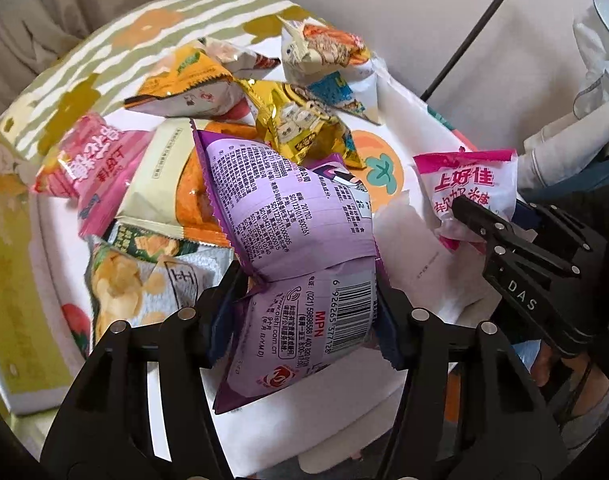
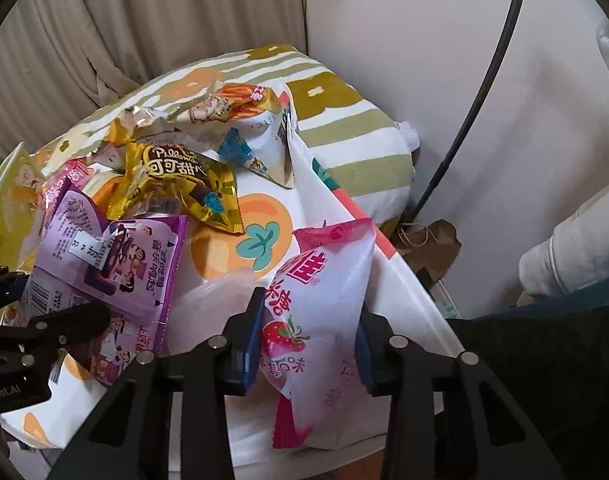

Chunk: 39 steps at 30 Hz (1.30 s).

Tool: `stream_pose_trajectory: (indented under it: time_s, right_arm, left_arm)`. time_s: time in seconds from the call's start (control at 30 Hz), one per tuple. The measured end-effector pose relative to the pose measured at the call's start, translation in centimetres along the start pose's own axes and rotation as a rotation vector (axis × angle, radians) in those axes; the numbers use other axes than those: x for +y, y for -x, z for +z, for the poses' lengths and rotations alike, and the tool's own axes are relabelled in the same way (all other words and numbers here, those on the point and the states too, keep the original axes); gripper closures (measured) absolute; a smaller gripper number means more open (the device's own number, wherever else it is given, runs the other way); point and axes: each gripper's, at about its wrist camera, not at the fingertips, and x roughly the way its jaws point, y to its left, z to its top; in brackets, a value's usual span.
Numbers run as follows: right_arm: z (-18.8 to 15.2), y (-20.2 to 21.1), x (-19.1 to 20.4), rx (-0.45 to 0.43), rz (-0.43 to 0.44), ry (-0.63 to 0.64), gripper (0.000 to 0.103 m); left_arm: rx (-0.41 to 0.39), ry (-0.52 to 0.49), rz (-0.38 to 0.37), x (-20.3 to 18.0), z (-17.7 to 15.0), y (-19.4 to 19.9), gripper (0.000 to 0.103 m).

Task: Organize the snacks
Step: 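Carry both bags over the green box and open both tools to drop them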

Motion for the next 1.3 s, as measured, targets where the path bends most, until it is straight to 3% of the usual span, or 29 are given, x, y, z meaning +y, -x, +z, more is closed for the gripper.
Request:
stream_pose_trajectory:
  time_s: [0.37, 0.57, 0.73, 0.9, 1.2, 1.3]
  right_arm:
    - [3.1, 6.2, -0.1, -0.138, 0.112, 0.102, 0.068]
    - [6.3, 10.3, 3.3, -0.228, 0.275, 0.253, 0.068]
    - [8.4, 12.3, 9.1, -0.266, 0.43, 0.37, 0.068]
    - [9.8, 12.3, 15.8, -0.231, 0.587, 0.424, 0.068]
    - [10.5, 10.8, 29.0, -0.182, 0.668, 0.507, 0.068]
    - [11.1, 9.1, 32.7, -0.124, 0.706, 0.485, 0.068]
  left_arm:
    - [-0.198, 0.159, 0.021, 0.2, -0.3, 8.6, 0.048]
    - [-0.33, 0.309, 0.068, 3.5, -1.5, 15.3, 0.048]
    - [-0.406, 0.393, 0.151, 8.3, -3.2, 19.5, 0.048]
    - [-0.436, 0.472, 0.22, 14.9, -5.2, 21.9, 0.048]
    - [-0.396, 0.558, 0.289, 27.7, -6.7, 22.2, 0.048]
    - [-0.37, 0.564, 0.286, 30.8, -6.6, 21.6, 0.048]
